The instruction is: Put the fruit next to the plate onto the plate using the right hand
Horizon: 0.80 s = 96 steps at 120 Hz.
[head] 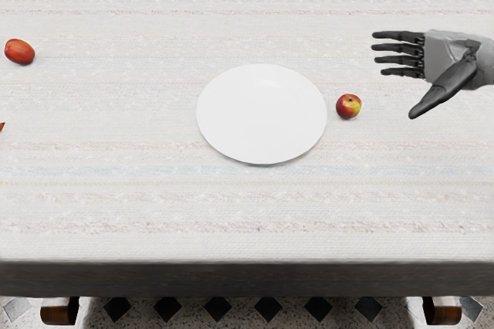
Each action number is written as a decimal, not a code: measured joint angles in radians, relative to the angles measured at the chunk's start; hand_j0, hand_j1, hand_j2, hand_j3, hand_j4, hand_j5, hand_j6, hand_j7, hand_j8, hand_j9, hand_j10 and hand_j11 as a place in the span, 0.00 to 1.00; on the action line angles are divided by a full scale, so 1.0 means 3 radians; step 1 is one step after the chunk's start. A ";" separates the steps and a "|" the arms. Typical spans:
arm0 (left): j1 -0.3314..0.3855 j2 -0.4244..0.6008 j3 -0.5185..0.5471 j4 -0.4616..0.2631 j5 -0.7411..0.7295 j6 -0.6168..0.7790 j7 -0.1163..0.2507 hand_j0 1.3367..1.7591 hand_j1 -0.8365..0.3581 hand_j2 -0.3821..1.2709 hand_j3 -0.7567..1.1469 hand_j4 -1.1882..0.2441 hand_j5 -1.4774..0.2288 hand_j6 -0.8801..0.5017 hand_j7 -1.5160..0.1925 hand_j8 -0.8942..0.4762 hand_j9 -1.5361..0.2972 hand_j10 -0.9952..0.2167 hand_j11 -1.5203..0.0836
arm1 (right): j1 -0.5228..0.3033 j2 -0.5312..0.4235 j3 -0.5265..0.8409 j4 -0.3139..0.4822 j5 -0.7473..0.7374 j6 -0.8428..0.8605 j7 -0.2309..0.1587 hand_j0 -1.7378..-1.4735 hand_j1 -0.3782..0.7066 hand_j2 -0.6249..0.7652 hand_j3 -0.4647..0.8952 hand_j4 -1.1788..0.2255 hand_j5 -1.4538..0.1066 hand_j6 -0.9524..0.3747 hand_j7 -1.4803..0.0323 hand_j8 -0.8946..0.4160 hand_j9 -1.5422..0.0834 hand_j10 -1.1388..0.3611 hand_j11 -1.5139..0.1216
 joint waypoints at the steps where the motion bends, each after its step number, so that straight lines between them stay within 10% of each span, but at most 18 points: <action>1: -0.0002 0.0000 0.0000 0.0000 0.0000 0.0000 0.0000 0.76 0.76 0.26 0.40 0.67 0.69 0.47 0.71 0.48 0.67 0.63 0.76 | 0.0000 0.0002 -0.0001 0.0003 -0.0007 0.0000 0.0000 0.30 0.07 0.44 0.34 0.81 0.90 0.69 0.95 0.65 0.92 0.73 0.89; 19: 0.0000 0.0000 0.0000 0.0000 0.0000 0.0000 0.0000 0.76 0.76 0.26 0.40 0.67 0.69 0.47 0.71 0.48 0.67 0.63 0.76 | 0.0040 0.0071 0.0016 0.0040 -0.0199 0.0000 -0.0023 0.30 0.07 0.45 0.34 0.81 0.90 0.69 0.95 0.65 0.92 0.73 0.90; 75: 0.0000 0.0000 0.0000 0.0002 0.0000 0.0000 0.0000 0.76 0.76 0.26 0.40 0.67 0.69 0.47 0.71 0.48 0.67 0.63 0.76 | 0.0292 0.0979 -0.0183 0.0116 -0.2503 -0.1450 -0.1067 0.30 0.06 0.45 0.34 0.81 0.90 0.69 0.95 0.66 0.92 0.74 0.90; 96: 0.0000 0.0000 0.0000 0.0002 0.0000 0.0000 0.0000 0.76 0.76 0.26 0.40 0.67 0.69 0.47 0.71 0.48 0.67 0.63 0.76 | 0.0291 0.1248 -0.0562 0.0026 -0.3000 -0.2208 -0.1217 0.30 0.07 0.45 0.34 0.81 0.90 0.69 0.95 0.65 0.92 0.73 0.90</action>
